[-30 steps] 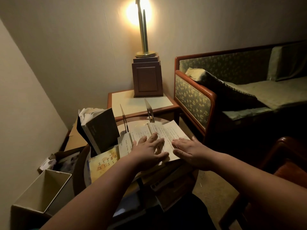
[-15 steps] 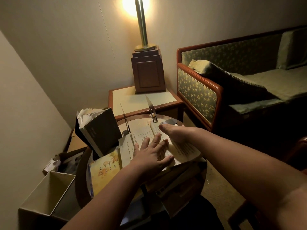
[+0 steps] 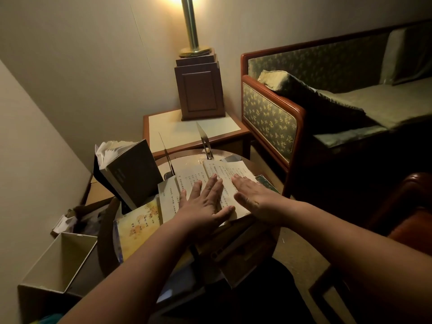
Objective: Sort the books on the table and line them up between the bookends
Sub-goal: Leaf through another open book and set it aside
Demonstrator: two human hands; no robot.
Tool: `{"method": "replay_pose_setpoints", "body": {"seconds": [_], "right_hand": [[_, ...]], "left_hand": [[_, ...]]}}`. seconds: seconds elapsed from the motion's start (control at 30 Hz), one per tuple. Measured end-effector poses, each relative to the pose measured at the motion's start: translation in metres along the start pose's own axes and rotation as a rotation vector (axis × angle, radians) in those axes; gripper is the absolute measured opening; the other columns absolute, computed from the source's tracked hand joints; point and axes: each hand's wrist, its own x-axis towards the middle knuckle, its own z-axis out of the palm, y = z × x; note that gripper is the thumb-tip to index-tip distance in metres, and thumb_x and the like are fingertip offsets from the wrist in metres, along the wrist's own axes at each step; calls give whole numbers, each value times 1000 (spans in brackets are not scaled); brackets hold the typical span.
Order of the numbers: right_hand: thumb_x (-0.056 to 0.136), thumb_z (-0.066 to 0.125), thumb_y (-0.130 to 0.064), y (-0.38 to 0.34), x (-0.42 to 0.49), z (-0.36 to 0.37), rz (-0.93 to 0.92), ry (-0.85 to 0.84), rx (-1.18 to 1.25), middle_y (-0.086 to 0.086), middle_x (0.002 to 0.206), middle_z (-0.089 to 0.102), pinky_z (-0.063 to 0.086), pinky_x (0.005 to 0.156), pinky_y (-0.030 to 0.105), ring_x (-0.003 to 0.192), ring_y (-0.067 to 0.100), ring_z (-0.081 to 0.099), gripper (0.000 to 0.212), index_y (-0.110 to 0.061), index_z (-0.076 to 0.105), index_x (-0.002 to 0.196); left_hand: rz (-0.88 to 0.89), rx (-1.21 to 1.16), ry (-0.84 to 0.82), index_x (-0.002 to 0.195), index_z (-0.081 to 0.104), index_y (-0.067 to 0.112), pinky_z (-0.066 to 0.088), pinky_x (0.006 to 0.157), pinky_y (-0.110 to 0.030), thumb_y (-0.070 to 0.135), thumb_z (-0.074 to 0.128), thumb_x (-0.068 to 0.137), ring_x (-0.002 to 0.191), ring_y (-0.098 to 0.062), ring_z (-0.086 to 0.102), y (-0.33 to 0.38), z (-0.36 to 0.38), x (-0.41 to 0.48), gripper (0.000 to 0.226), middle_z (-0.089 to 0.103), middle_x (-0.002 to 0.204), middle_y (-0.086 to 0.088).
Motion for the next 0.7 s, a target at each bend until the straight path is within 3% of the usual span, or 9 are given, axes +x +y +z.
{"method": "replay_pose_setpoints", "body": {"seconds": [0.1, 0.3, 0.43, 0.7], "right_hand": [[99, 14, -59, -6, -27, 3, -18, -2, -63, -4, 163, -14, -12, 115, 29, 148, 10, -13, 70, -25, -7, 156], [96, 11, -59, -11, -47, -1, -48, -55, -119, -9, 162, -14, -14, 114, 28, 142, 0, -16, 70, -28, -4, 157], [98, 10, -60, -8, -20, -10, -17, -70, -97, -5, 164, -10, -10, 113, 30, 148, 8, -9, 69, -26, -1, 157], [90, 4, -66, -9, 52, -19, -8, -27, 18, 2, 165, -6, -2, 120, 32, 150, 13, -6, 83, -19, 0, 157]], "left_hand": [[2, 7, 1, 151, -21, 38, -11, 117, -61, 79, 13, 81, 148, -25, -24, 0, 0, -1, 88, -34, 156, 14], [8, 2, 5, 152, -20, 38, -12, 117, -59, 78, 19, 88, 148, -24, -24, -1, -1, -2, 84, -33, 156, 15], [19, -5, 13, 151, -19, 39, -11, 117, -61, 79, 15, 84, 148, -24, -25, -3, 1, 0, 85, -37, 148, 18], [14, -29, 41, 152, -16, 41, -10, 118, -60, 74, 23, 91, 149, -23, -22, -4, 3, 1, 80, -28, 159, 15]]}}
